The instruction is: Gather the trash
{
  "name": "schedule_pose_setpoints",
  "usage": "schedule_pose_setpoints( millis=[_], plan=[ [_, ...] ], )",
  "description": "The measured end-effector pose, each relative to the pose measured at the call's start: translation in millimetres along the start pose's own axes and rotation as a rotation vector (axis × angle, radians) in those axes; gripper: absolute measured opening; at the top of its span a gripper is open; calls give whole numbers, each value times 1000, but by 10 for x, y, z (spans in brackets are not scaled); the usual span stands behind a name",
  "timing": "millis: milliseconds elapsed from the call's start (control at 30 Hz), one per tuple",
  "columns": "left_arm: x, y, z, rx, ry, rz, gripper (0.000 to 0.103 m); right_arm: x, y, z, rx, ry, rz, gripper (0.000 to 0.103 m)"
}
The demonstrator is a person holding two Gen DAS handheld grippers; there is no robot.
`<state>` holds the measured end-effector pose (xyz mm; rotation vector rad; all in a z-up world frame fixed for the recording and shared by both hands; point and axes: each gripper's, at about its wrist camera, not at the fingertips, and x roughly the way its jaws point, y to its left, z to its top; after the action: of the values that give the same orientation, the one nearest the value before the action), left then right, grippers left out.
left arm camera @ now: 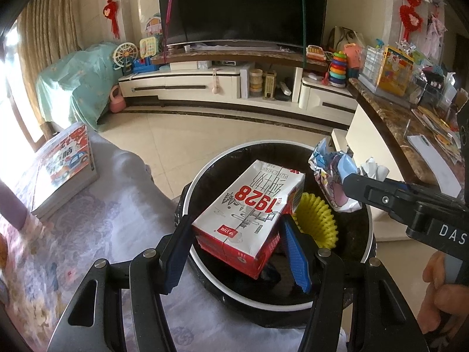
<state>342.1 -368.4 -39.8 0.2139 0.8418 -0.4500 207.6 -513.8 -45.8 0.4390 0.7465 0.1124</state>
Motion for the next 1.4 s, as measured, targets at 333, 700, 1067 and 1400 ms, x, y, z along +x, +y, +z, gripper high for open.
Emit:
schedule_pose_setpoints(
  millis=[333,700,1067,1400],
  plan=[
    [56,-30,54,-3,21,-9,49,42,-9,9,5,5,-1,43],
    [-236,55,-97,-37,-21,6,60,-110,2,-21,35,-25,13,68],
    [-804,208,-773,-152,-76,-1,78,-440,119,-350,100,-72,33,88],
    [-1388,366,-1482,-233,-136,2,80,-780,470,-844,31,-127,-21,96]
  ],
)
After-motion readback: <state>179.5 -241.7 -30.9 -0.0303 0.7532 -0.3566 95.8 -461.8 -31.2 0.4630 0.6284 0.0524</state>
